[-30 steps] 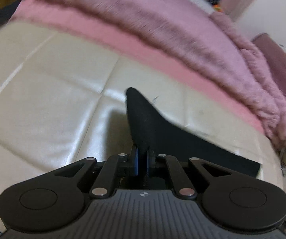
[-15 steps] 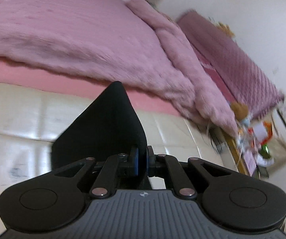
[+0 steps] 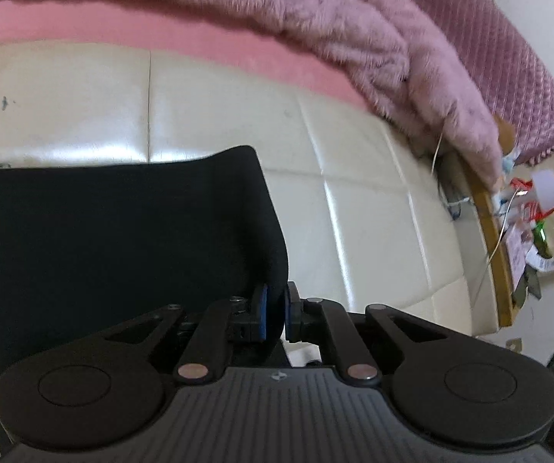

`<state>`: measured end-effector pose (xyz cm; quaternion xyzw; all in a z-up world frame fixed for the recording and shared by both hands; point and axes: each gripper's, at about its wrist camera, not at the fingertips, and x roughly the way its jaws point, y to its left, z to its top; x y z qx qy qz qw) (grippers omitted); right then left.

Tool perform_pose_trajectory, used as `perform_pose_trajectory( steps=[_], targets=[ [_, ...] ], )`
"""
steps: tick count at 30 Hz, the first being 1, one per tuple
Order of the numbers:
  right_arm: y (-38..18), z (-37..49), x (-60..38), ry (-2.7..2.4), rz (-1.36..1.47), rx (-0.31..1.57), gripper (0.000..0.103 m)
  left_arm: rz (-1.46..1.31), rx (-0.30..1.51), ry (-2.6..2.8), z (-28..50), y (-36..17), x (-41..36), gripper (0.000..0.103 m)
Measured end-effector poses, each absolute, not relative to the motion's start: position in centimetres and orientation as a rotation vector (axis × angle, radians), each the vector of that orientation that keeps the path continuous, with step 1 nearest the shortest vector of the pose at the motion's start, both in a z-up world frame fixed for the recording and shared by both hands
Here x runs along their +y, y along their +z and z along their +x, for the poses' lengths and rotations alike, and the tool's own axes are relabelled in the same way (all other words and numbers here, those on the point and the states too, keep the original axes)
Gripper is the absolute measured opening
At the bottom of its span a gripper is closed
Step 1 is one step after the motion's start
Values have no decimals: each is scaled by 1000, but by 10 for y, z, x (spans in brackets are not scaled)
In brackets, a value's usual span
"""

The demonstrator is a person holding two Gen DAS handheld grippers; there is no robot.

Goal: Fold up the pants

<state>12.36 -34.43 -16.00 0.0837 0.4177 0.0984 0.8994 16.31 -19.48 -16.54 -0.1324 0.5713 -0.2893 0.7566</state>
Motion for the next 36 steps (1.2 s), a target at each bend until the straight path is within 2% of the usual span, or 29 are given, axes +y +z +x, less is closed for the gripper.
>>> perform_pose_trajectory(
  steps=[3,4,5,7,12,14,21,30,33,35,36],
  targets=[
    [-158,121,-348,200,189,855,33,-316,1274,-674,165,-164,-188,26],
    [-156,121,-350,195,200,849,33,-326,1264,-686,164,-160,-182,34],
    [-156,123,-354,189,210,845,33,-334,1247,-705,163,-155,-175,47],
    [-152,126,-361,172,240,832,37,-353,1205,-732,165,-145,-161,58],
    [-148,136,-375,186,354,808,47,-282,1103,-613,177,-132,-109,60],
    [-155,145,-378,223,433,823,48,-271,1095,-559,182,-137,-83,65],
    [-203,175,-382,270,637,934,47,-294,1171,-447,185,-187,-23,65],
    [-237,193,-388,297,736,973,44,-438,1194,-509,179,-217,-9,63],
    [-242,194,-389,301,747,973,36,-480,1189,-520,181,-222,-7,51],
    [-244,194,-389,307,755,980,27,-477,1180,-519,181,-223,-9,37],
    [-244,195,-388,308,749,979,23,-474,1173,-516,180,-223,-9,34]
  ],
)
